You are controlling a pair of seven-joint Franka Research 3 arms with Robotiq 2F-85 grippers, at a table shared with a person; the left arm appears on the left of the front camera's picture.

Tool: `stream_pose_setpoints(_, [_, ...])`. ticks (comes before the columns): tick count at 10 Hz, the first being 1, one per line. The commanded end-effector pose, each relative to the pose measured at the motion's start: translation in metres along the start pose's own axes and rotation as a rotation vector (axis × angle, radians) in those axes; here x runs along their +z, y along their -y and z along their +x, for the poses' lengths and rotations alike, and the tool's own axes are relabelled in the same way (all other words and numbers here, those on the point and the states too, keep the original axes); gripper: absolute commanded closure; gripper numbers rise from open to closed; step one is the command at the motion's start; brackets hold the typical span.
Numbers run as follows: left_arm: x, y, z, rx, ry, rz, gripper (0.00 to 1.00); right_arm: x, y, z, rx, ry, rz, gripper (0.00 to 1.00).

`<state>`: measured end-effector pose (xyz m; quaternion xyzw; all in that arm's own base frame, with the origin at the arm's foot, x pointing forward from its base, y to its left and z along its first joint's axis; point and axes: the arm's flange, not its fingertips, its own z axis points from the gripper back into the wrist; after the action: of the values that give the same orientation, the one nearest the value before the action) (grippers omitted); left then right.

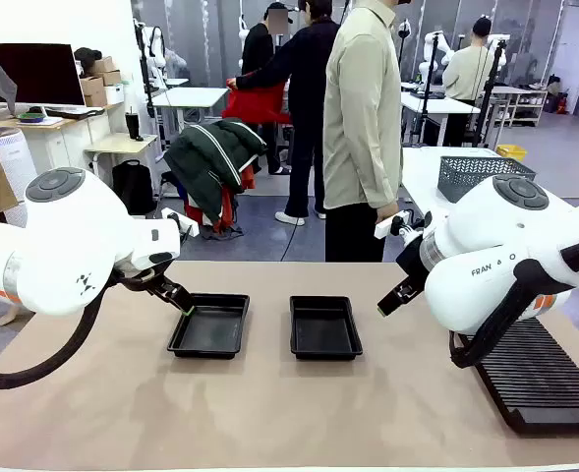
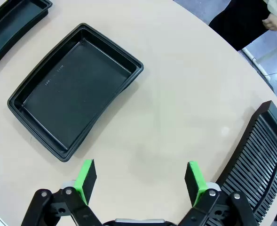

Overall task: Inspect and transfer BCBs to ESD trays.
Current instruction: Pick up the Blank PCB from the PCB Rack and place it in the left ESD tray.

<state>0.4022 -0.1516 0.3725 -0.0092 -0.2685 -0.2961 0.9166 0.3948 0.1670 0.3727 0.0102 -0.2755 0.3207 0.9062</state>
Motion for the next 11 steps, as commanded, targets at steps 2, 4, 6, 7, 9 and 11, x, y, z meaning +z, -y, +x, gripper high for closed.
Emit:
stream_pose_setpoints(2, [0.0,0.0,0.0,0.0,0.0,0.0,0.0,0.0,0.0,0.0,0.0,0.0,0.0,0.0])
stream_pose_setpoints(4, [0.0,0.0,0.0,0.0,0.0,0.0,0.0,0.0,0.0,0.0,0.0,0.0,0.0,0.0])
stream_pose_setpoints(6, [0.0,0.0,0.0,0.0,0.0,0.0,0.0,0.0,0.0,0.0,0.0,0.0,0.0,0.0])
stream_pose_setpoints(7, [0.0,0.0,0.0,0.0,0.0,0.0,0.0,0.0,0.0,0.0,0.0,0.0,0.0,0.0])
stream_pose_setpoints(9, [0.0,0.0,0.0,0.0,0.0,0.0,0.0,0.0,0.0,0.0,0.0,0.0,0.0,0.0])
stream_pose_setpoints(11, [0.0,0.0004,0.0001,-0.001,0.0,0.0,0.0,0.0,0.0,0.0,0.0,0.0,0.0,0.0])
